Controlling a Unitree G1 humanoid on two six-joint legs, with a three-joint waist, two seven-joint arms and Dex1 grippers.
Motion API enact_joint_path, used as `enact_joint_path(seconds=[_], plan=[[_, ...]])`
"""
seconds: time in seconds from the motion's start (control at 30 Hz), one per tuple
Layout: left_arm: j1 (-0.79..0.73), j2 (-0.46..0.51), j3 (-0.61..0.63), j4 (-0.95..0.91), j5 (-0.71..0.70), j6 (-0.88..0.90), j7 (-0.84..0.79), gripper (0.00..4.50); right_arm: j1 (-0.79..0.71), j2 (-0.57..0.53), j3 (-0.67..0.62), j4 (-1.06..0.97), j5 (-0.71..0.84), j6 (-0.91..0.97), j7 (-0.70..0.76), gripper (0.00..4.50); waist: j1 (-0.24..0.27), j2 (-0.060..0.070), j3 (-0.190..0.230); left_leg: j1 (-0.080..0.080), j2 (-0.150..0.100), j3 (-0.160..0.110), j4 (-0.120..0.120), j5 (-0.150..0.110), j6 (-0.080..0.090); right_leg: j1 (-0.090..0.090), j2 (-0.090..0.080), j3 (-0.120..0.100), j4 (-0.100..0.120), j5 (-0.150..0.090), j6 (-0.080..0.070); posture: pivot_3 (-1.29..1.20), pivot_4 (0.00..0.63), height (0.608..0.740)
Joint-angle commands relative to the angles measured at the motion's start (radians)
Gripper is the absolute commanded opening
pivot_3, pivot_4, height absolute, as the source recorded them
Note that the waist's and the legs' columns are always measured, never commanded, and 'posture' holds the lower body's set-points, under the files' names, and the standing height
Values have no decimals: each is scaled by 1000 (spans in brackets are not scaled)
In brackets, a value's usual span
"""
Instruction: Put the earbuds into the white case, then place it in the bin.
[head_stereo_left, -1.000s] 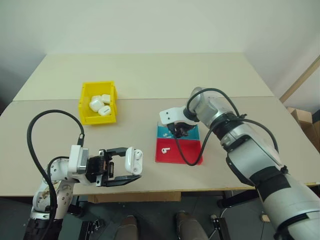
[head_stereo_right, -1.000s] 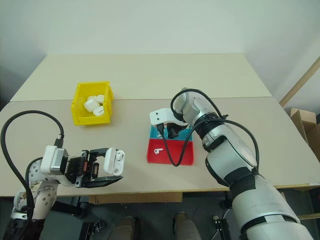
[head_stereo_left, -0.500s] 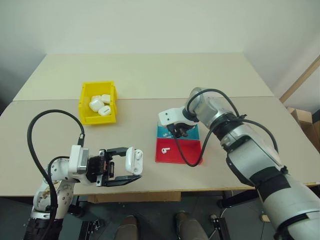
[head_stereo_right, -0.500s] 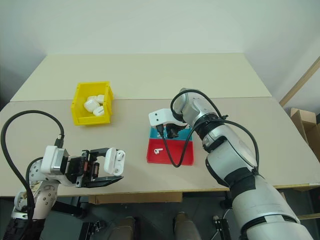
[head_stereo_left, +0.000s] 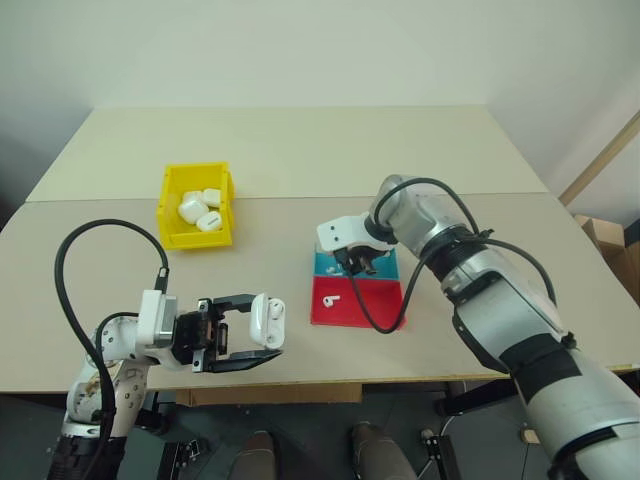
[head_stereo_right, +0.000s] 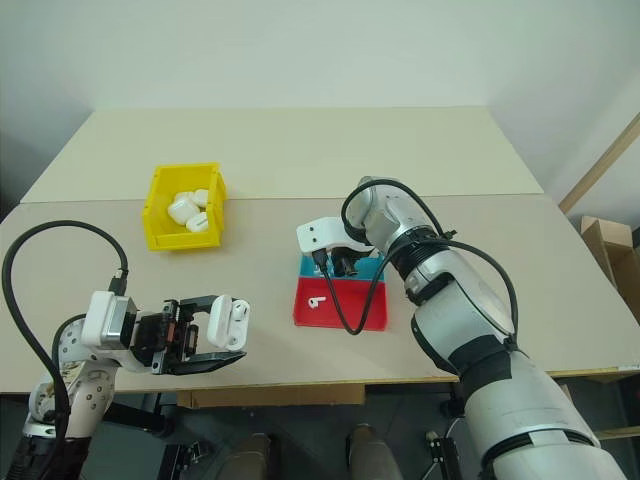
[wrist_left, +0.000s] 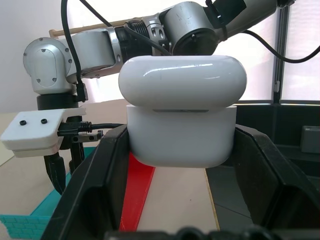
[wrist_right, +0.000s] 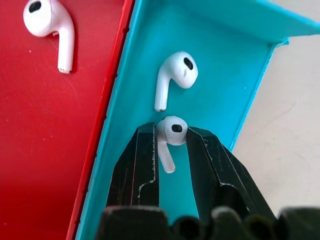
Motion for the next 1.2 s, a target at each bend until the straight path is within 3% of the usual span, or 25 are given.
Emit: enact_joint_path(seconds=[0.03,0.2,0.33,0.47,0.63,0.77,0.93,1.2], plan=[[-21,-2,10,-30,-24,2,14,2763,-32,-60,-128,-121,67,84,-29,659,1,0,0,0,0,0,0,0,0,0,0,0,0,0,0,0,150,740],[-46,-14,1,-43,-46,32,38,2763,45,-153,-342,-443,213,283,-64,659,7,0,0,-1,0,0,0,0,0,0,0,0,0,0,0,0,150,740],[-91,-30,-27,-48,-45,79,85,2763,224,-232,-576,-864,429,458,-71,659,25,0,0,-1,0,-1,0,0,0,1,0,0,-1,0,0,0,150,740],[-145,-51,-53,-38,-47,109,109,2763,401,-212,-771,-1191,637,529,-171,659,28,0,0,-1,0,-2,1,0,0,2,0,-1,-1,0,0,0,150,740],[-226,-87,-74,-30,-56,140,136,2763,655,-76,-973,-1543,951,617,-380,659,25,-1,-1,2,0,-2,1,0,0,5,1,-1,-1,0,1,0,150,740],[-256,-89,-78,-21,-68,166,129,2763,773,-17,-988,-1681,1111,602,-516,659,21,0,-1,3,-1,-1,2,0,0,6,1,1,-1,0,1,0,150,740],[-280,-93,-82,-4,-65,178,109,2763,887,0,-909,-1749,1172,552,-597,659,22,0,-1,9,0,-2,1,0,0,13,2,0,-3,0,2,0,150,740],[-288,-111,-96,-4,-57,181,106,2763,919,-110,-822,-1742,1243,583,-645,659,24,-1,-1,9,0,-2,1,0,0,15,2,0,-5,-1,2,0,150,740]])
